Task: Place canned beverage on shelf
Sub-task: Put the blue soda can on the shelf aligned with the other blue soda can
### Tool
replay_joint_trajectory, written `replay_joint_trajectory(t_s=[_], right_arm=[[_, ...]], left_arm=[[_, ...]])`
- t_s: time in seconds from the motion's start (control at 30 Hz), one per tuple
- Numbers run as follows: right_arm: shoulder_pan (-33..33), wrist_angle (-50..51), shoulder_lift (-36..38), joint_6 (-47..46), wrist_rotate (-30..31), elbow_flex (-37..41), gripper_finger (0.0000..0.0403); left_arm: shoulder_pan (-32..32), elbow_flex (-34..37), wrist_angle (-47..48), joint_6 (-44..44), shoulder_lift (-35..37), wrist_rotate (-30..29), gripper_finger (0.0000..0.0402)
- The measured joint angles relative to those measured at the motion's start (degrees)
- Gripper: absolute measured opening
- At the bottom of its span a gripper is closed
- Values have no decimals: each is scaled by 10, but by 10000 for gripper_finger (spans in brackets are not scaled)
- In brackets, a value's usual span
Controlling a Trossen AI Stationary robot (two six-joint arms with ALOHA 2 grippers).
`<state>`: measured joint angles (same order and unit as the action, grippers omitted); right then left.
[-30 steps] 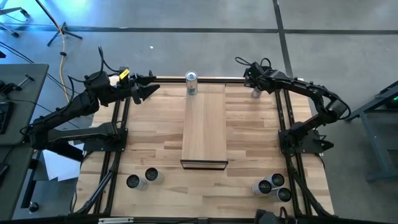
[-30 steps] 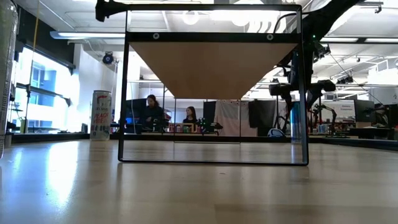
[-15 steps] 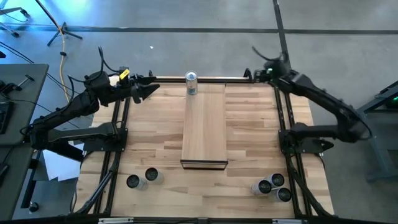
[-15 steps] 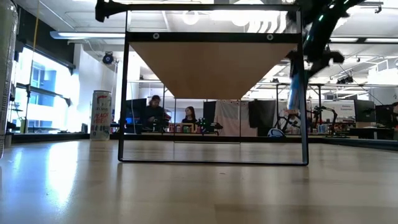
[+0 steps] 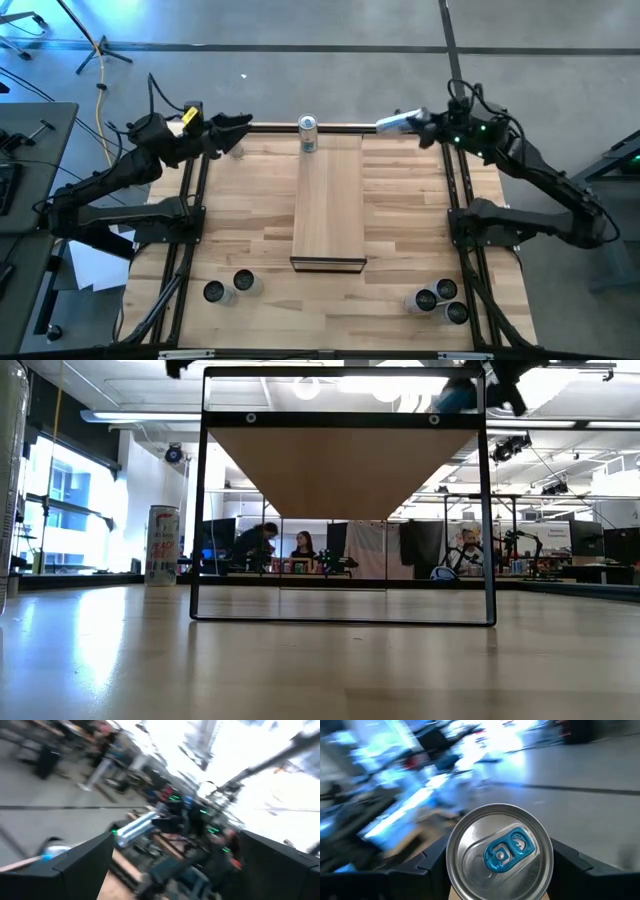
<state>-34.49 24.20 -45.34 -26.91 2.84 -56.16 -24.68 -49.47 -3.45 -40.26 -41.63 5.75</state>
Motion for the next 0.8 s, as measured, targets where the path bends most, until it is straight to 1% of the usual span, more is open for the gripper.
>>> replay_joint_trajectory(t_s=[0.1,0.17,0.3,0.47,0.57,0.67,0.8], right_arm=[[51,-32,-11,-3,-40,0,228],[91,-61,-22,-18,-41,0,229],[173,-145,-48,-41,-19,0,226],[261,-247,-84,-41,31,0,224],[299,-276,-103,-41,58,0,226],[329,-297,-117,-41,85,0,226],[356,-300,-125,-34,91,0,225]], left_arm=[[20,0,-34,15,-12,41,400],[37,0,-48,32,-19,53,400],[73,0,-47,67,-31,58,400],[116,0,-47,110,-45,64,400],[143,0,-49,129,-56,82,400],[163,0,-69,129,-69,83,400],[182,0,-96,129,-90,72,400]])
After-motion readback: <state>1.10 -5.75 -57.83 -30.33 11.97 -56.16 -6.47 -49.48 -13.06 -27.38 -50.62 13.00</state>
